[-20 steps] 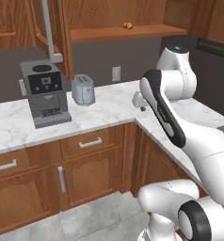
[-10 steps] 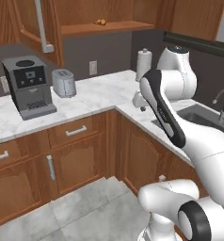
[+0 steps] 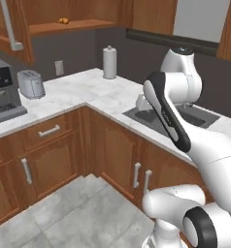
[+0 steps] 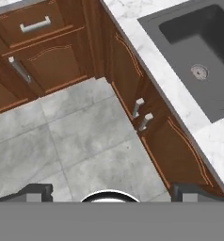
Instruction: Pick the shaker and mustard from the counter and place them in the cabinet.
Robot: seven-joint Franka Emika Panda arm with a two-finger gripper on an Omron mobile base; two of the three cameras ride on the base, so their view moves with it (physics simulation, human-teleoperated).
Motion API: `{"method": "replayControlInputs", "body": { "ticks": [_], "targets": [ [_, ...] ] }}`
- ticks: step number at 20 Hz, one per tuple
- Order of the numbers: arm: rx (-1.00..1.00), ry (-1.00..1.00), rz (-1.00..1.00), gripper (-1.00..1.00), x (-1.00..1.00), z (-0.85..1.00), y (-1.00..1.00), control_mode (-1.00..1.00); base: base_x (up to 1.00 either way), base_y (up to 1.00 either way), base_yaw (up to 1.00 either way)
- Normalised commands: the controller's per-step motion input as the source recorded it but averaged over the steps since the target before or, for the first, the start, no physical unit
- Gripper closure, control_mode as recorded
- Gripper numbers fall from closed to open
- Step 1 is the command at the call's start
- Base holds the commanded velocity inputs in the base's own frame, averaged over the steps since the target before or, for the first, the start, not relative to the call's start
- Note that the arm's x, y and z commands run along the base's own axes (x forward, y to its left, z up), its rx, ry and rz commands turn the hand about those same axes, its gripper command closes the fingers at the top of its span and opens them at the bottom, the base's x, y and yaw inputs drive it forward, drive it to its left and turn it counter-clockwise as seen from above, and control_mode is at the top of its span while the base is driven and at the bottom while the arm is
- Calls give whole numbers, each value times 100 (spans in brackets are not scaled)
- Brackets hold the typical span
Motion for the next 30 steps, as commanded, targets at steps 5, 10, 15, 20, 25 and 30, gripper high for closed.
{"method": "replayControlInputs", "body": {
  "ticks": [5,10,15,20,25,30],
  "targets": [
    [0,0,0,-100,0,0,0,100,-71,7,-41],
    [0,0,0,-100,0,0,0,100,-68,2,-44],
    [0,0,0,-100,0,0,0,100,-60,0,-44],
    [0,0,0,-100,0,0,0,100,-51,0,-46],
    [0,0,0,-100,0,0,0,100,-31,-6,-43],
    [0,0,0,-100,0,0,0,100,-12,-13,-39]
  ]
}}
